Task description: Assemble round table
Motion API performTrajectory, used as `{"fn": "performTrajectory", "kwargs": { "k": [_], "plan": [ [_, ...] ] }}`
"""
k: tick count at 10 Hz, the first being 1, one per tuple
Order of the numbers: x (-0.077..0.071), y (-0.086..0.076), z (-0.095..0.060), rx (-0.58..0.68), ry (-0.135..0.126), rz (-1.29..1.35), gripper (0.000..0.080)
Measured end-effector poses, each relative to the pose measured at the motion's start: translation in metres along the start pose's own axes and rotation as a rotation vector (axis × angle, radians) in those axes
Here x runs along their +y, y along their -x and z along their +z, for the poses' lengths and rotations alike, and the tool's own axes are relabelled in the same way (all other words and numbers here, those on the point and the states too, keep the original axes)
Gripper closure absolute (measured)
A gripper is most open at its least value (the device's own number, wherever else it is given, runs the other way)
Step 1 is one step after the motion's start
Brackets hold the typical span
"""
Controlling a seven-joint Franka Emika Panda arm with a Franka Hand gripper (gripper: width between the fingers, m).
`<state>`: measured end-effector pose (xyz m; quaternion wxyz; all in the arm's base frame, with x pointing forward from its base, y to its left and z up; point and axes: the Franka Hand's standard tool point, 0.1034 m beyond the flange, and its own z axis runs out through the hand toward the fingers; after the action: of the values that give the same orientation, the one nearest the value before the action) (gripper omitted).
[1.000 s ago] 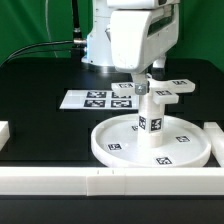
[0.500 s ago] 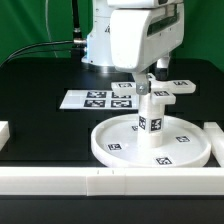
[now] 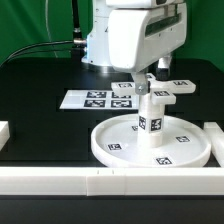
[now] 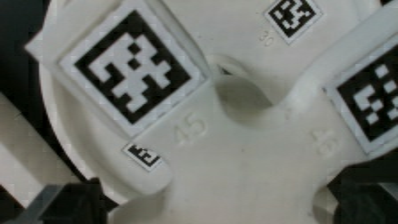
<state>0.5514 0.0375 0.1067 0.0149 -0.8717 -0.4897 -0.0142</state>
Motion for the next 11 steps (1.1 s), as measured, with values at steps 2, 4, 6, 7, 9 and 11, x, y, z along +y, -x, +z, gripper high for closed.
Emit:
{"fn": "performTrajectory", "kwargs": {
  "k": [2,4,6,7,9,11],
  "plan": [
    [-0.0005,0.0021,0.0016,0.000,0.001,0.005,0.0151],
    [-0.0002,0.0028,0.0017,-0.001,0.000,0.006,0.0238],
    [0.0009,0.0032,0.0008,0.000,0.002,0.006,0.0372],
    [0.0019,0.0043,0.0006,0.001,0.002,0.006,0.0377],
    [0.0019,0.0041,0.0005,0.001,0.002,0.032,0.0377],
    [0.0019,0.0041,0.0005,0.001,0.002,0.079,0.0377]
  ]
}}
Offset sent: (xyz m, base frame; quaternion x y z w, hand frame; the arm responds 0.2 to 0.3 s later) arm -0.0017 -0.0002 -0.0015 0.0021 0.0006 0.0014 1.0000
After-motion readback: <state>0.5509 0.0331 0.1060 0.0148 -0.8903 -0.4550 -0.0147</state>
